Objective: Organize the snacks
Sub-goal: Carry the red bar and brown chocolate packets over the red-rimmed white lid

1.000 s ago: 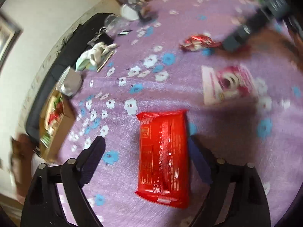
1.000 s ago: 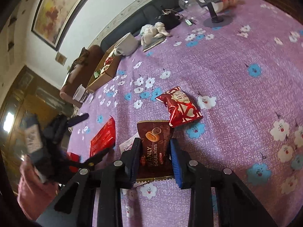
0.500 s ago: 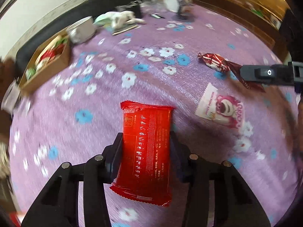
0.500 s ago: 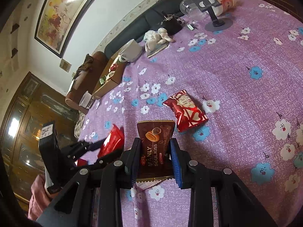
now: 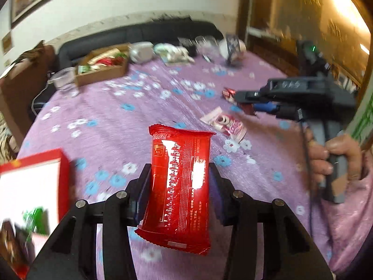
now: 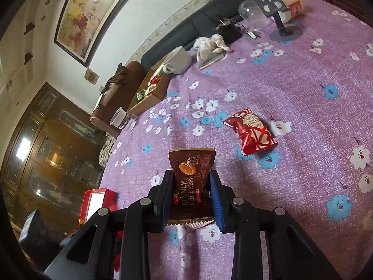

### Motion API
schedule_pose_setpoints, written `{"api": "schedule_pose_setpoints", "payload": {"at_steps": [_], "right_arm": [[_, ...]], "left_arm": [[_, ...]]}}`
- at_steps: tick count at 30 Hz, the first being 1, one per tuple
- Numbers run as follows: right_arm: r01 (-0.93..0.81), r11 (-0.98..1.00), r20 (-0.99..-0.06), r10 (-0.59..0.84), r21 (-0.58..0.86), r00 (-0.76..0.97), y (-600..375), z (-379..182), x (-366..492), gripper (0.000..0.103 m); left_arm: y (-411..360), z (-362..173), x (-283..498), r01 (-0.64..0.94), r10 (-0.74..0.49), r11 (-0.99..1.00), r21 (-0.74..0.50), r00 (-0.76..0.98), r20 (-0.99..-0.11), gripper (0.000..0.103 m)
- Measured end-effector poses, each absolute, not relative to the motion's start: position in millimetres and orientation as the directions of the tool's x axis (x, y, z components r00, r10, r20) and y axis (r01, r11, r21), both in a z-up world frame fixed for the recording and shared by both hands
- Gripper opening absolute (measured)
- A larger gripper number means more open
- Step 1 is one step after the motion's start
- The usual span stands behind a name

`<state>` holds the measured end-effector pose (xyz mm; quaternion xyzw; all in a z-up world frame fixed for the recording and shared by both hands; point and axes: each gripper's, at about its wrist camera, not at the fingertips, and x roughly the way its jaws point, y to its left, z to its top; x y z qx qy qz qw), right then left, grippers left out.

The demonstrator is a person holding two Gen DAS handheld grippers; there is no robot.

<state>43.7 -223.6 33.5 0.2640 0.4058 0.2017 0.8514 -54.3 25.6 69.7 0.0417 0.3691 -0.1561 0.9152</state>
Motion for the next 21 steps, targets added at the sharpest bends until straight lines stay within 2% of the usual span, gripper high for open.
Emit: {"api": "schedule_pose_setpoints", "payload": {"at_steps": [6,13,21], "right_arm": [[-0.237,0.777,-0.543,0.590,0.583,0.597,-188,57,15,0.031],[-0.446,0.676,-0.500,0.735,0.587,0.457,-71,80,-26,0.031],[-0.544,0.591,-0.485,0.805,0.595,0.344,29,78,-54,0.031]], "left_arm": [[77,99,-94,0.202,-0.146,0.979,0.027,0.787,-0.599,0.044],[140,109,-118,0.051,-0.003,0.996,0.073,0.843,-0.538,0.044],[204,96,-131,-0.081,0.082,0.996,0.026,0.837,-0.540,0.044]]}}
